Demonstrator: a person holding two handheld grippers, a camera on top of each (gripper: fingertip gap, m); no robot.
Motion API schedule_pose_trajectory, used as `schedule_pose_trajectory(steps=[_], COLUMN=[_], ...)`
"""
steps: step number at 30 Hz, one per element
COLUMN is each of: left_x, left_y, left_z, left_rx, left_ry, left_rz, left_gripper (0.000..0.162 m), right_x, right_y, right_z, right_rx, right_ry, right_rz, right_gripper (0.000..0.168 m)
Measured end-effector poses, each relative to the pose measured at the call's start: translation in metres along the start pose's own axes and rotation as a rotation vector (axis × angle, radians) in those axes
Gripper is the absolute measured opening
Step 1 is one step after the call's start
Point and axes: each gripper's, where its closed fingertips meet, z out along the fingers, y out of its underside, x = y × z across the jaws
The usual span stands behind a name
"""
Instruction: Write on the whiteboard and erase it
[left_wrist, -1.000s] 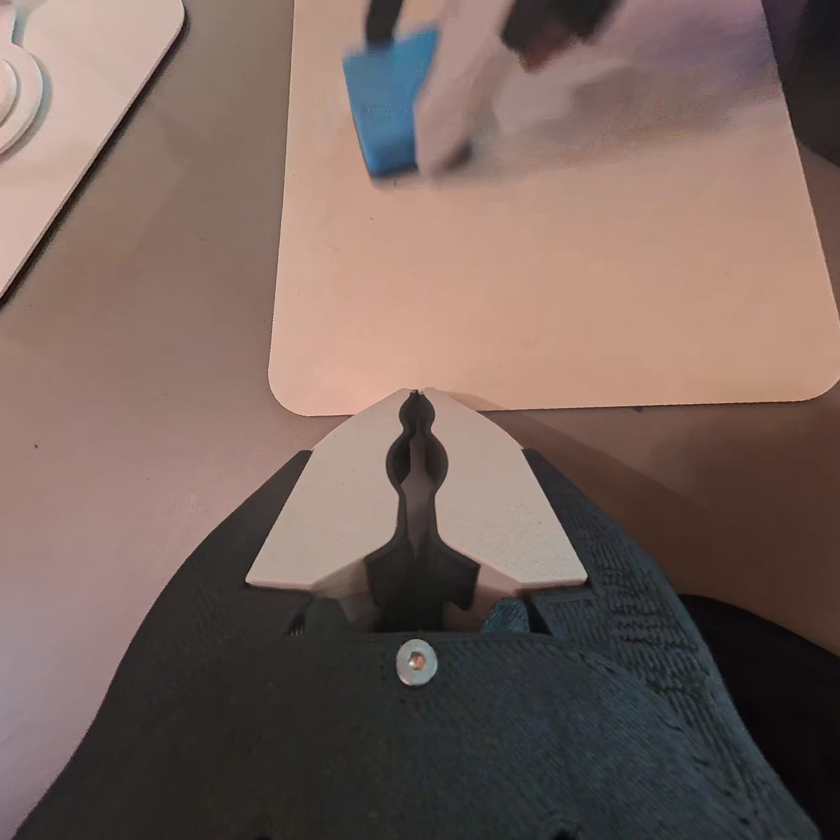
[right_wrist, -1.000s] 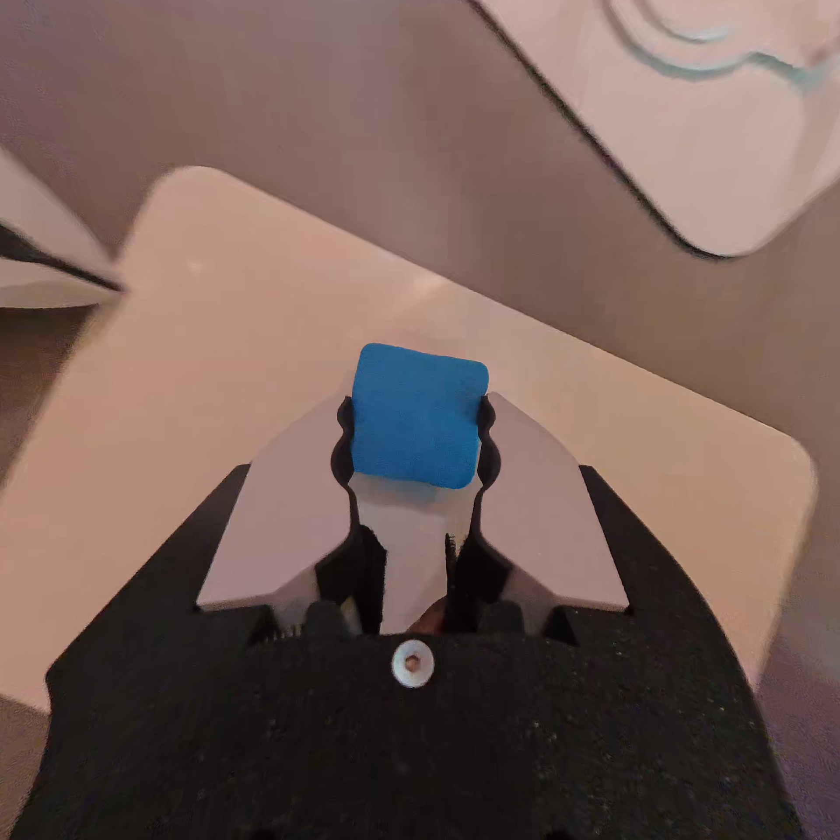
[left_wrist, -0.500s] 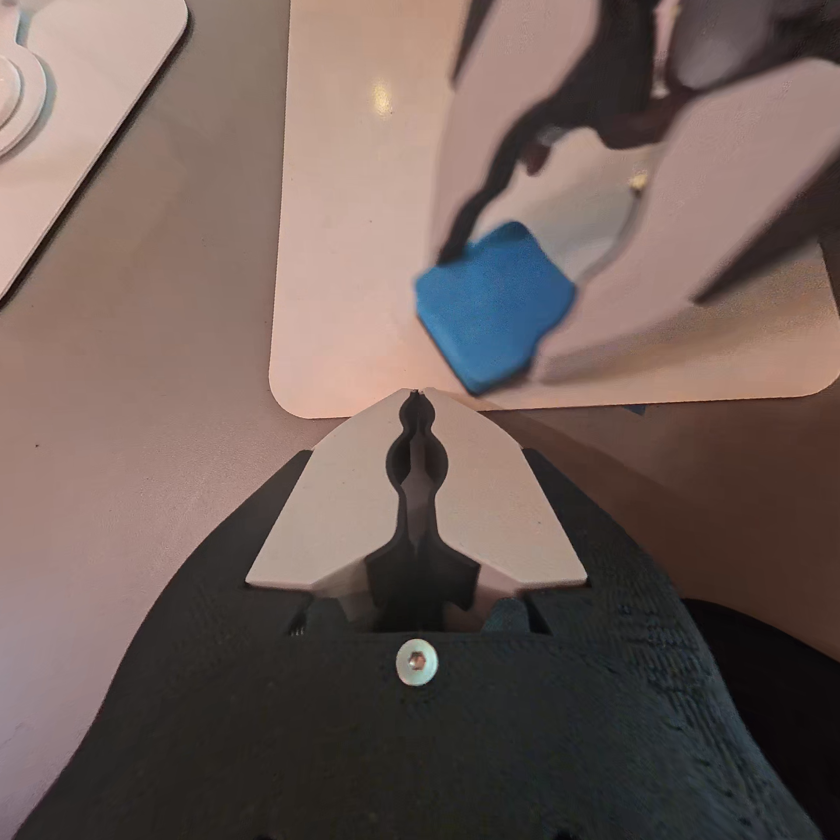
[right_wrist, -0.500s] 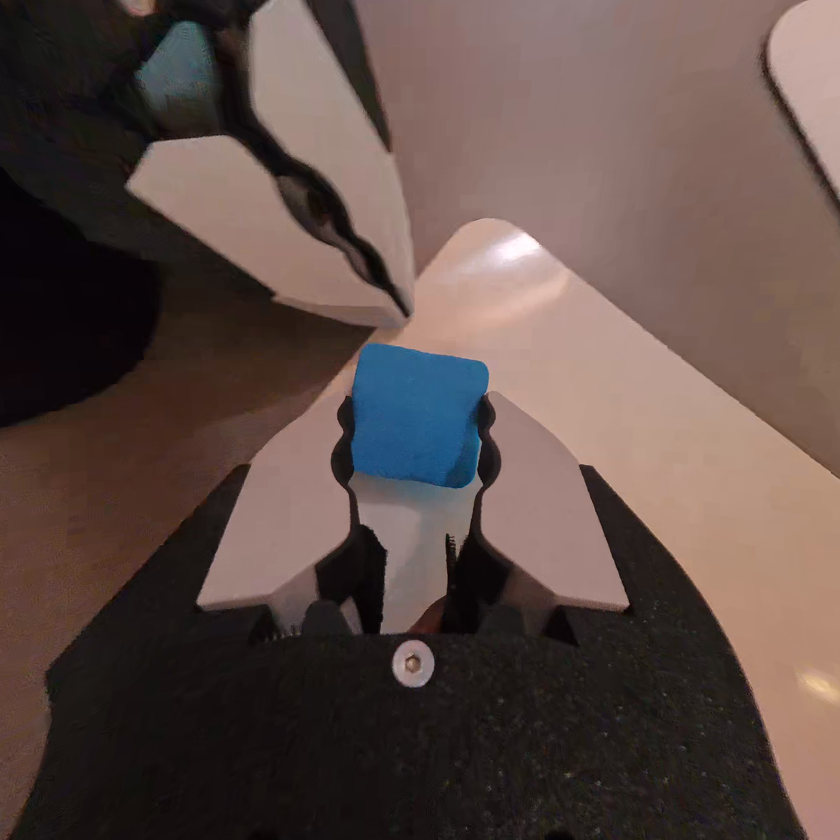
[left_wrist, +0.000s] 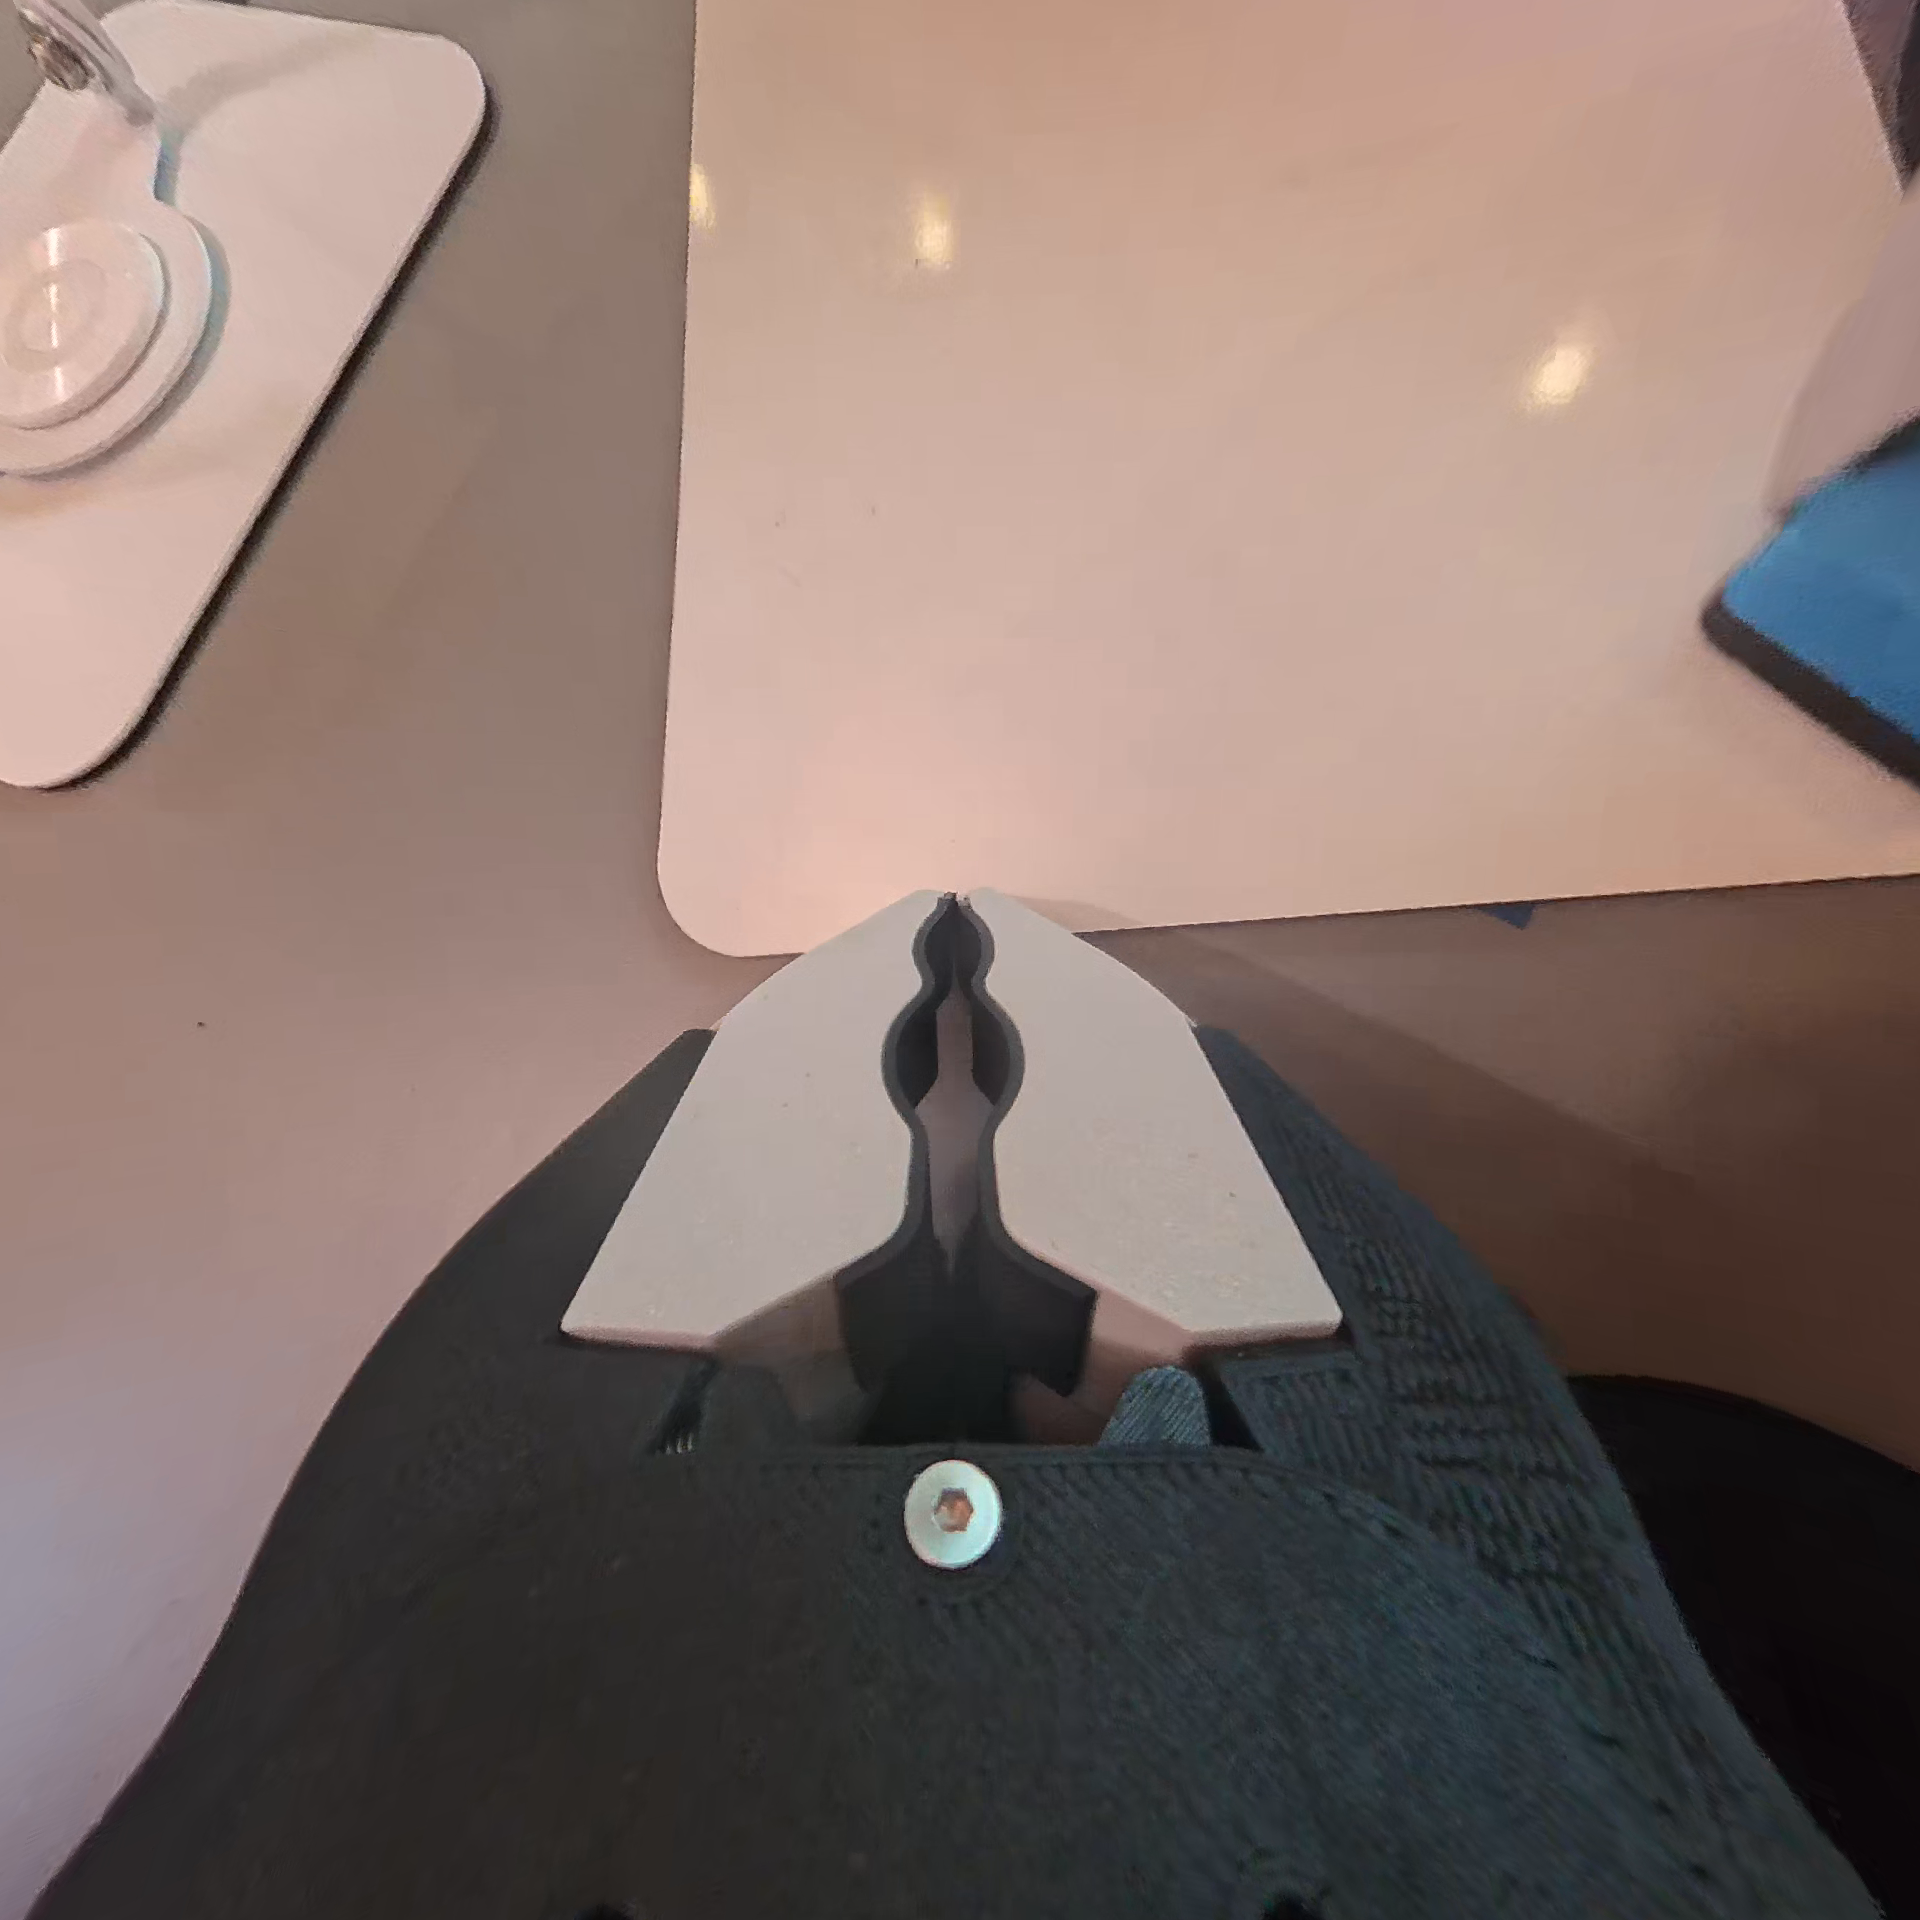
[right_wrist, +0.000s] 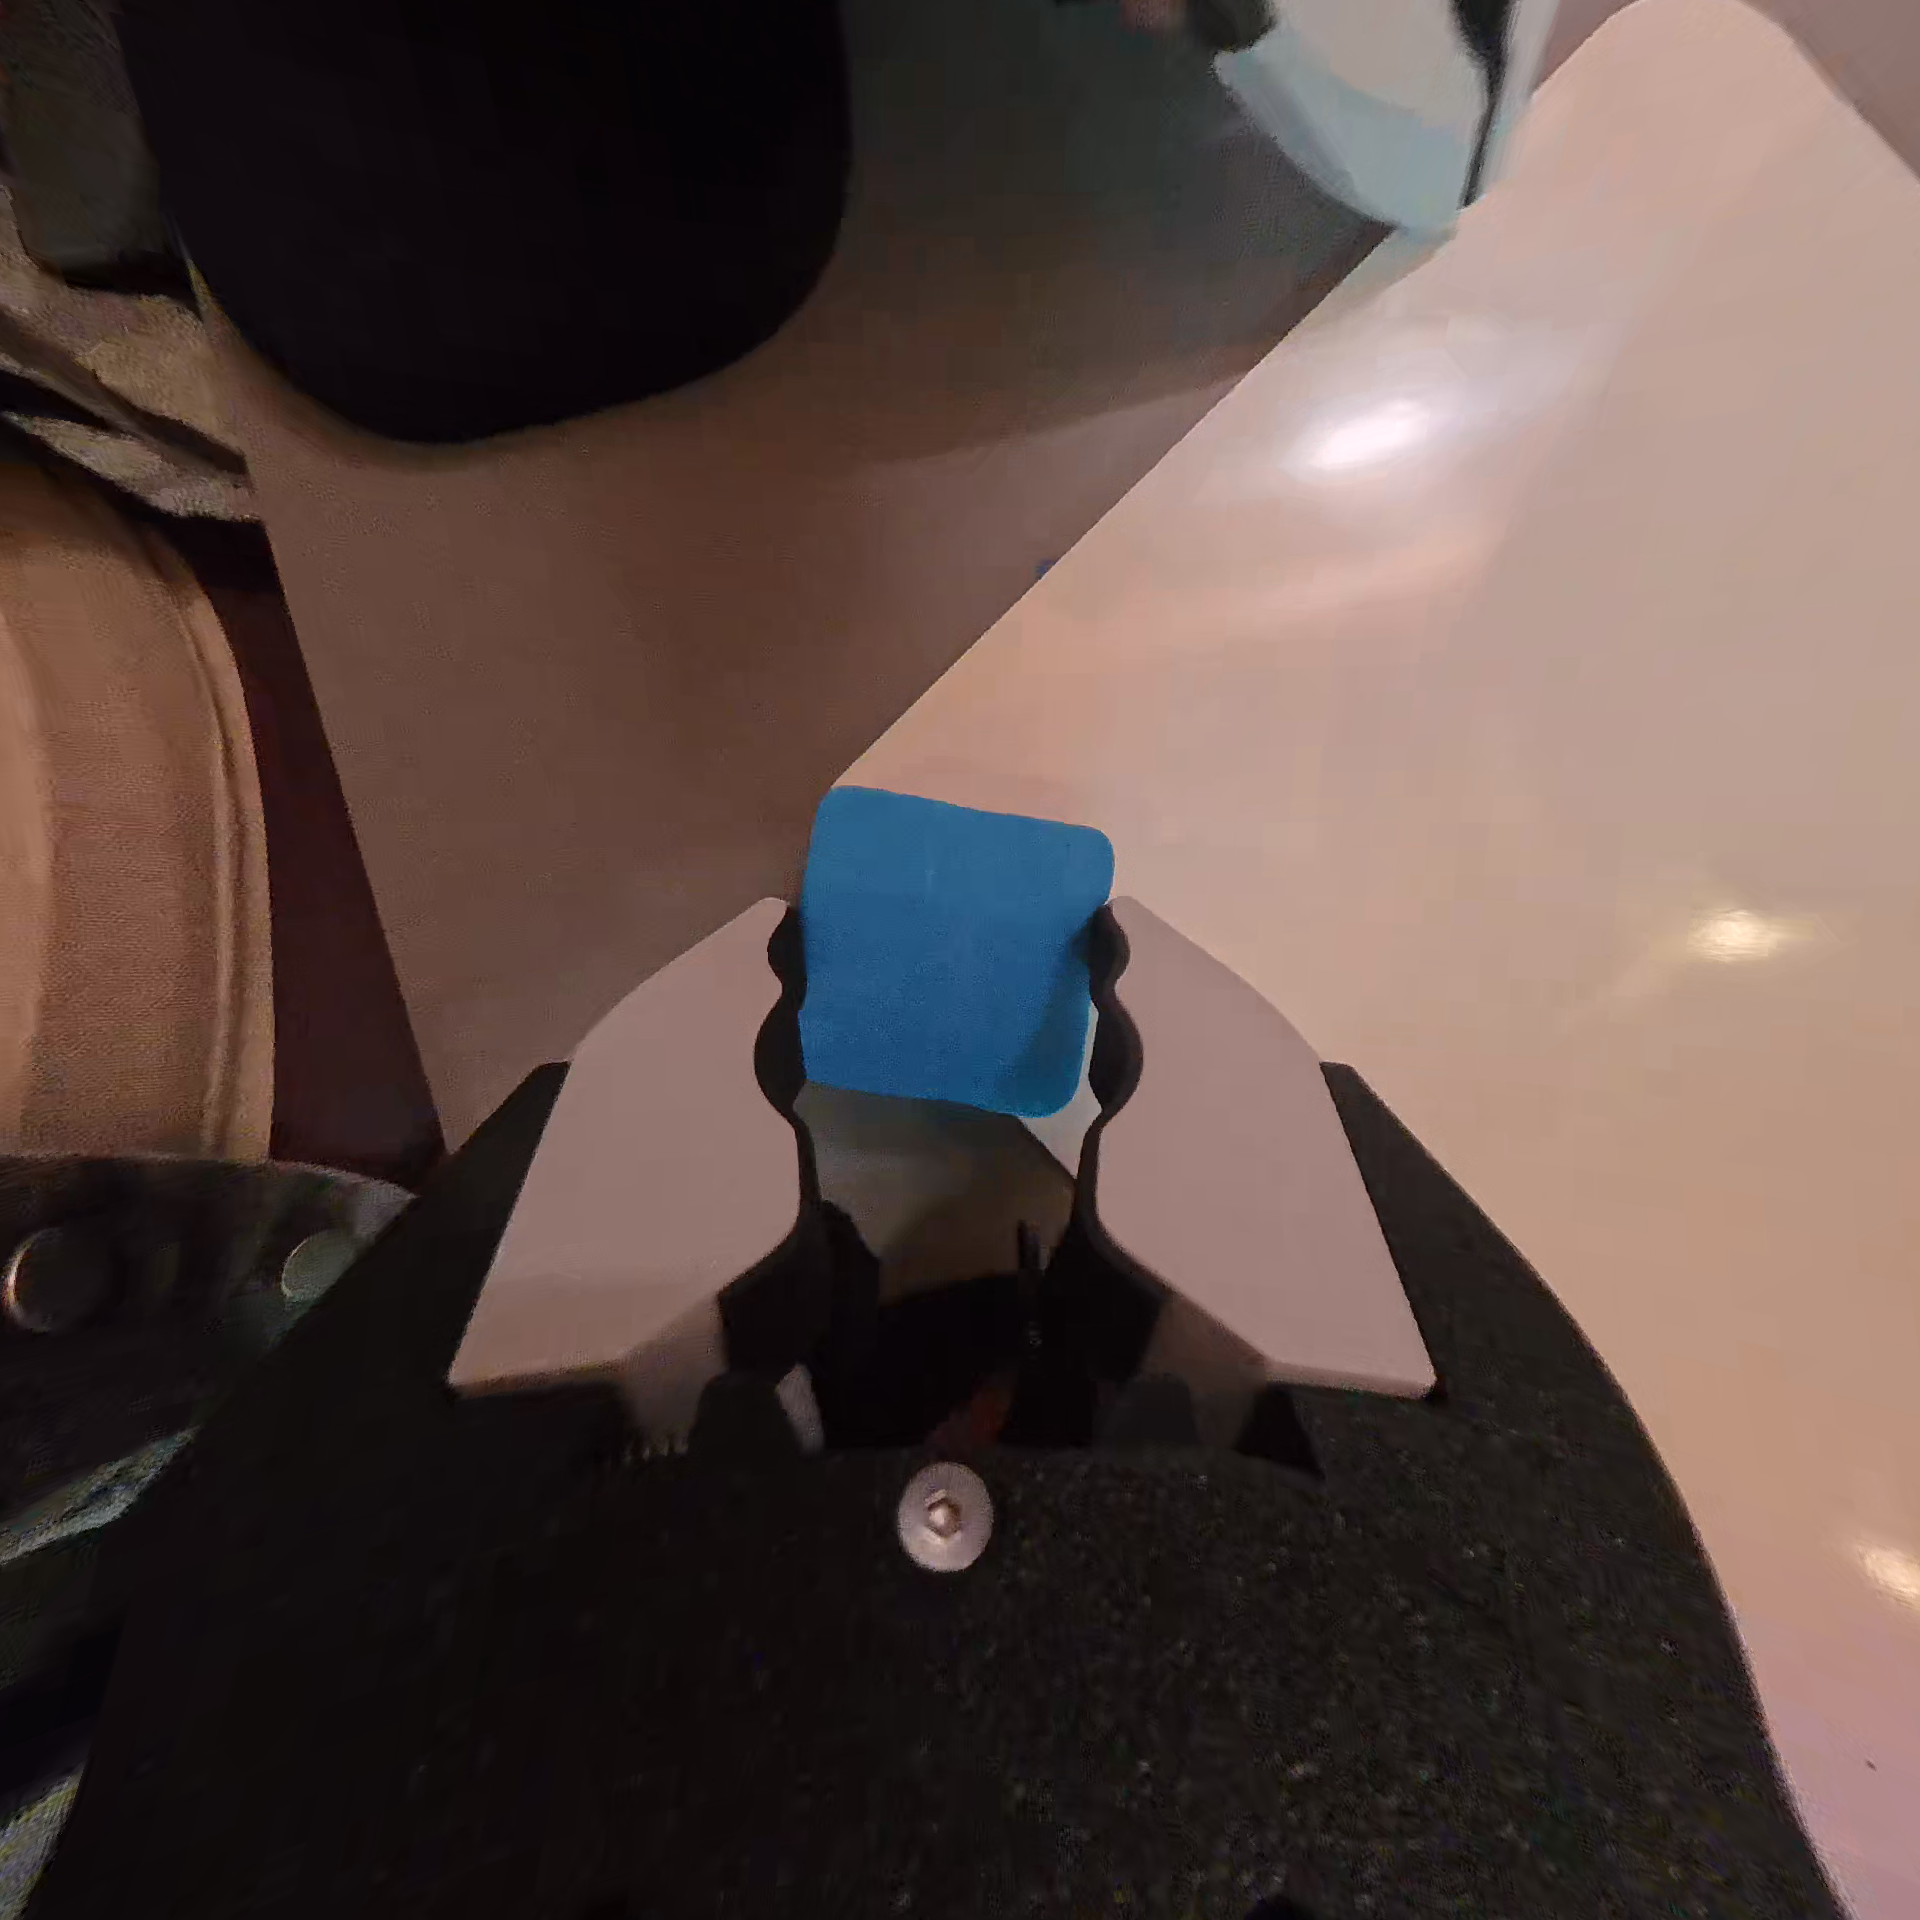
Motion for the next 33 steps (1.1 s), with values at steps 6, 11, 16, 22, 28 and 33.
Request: schedule_pose_trajectory(steps=[6,11,16,22,28,33], left_x=[0.079,0.118,0.121,0.118,0.012,-0.109], left_y=[-0.059,-0.081,-0.075,-0.065,-0.032,0.125], left_z=[-0.045,-0.067,-0.067,-0.078,-0.168,-0.276], left_rx=[0.357,0.441,0.418,0.428,0.436,0.108], left_ry=[0.38,0.429,0.432,0.345,-0.222,-0.818], left_rz=[0.195,0.345,0.36,0.358,0.092,-0.532], left_gripper=[0.048,0.053,0.054,0.051,0.05,0.05], right_x=[0.011,-0.003,-0.014,-0.023,-0.003,0.003], right_y=[-0.023,-0.04,-0.046,-0.063,-0.096,-0.094], right_z=[-0.038,-0.045,-0.039,-0.036,-0.069,-0.077], right_rx=[0.145,0.167,0.164,0.225,0.483,0.596], right_ry=[0.08,0.049,0.023,-0.004,0.082,0.087], right_rz=[-0.239,-0.362,-0.431,-0.447,-0.289,-0.221], right_gripper=[0.053,0.053,0.054,0.054,0.084,0.076])
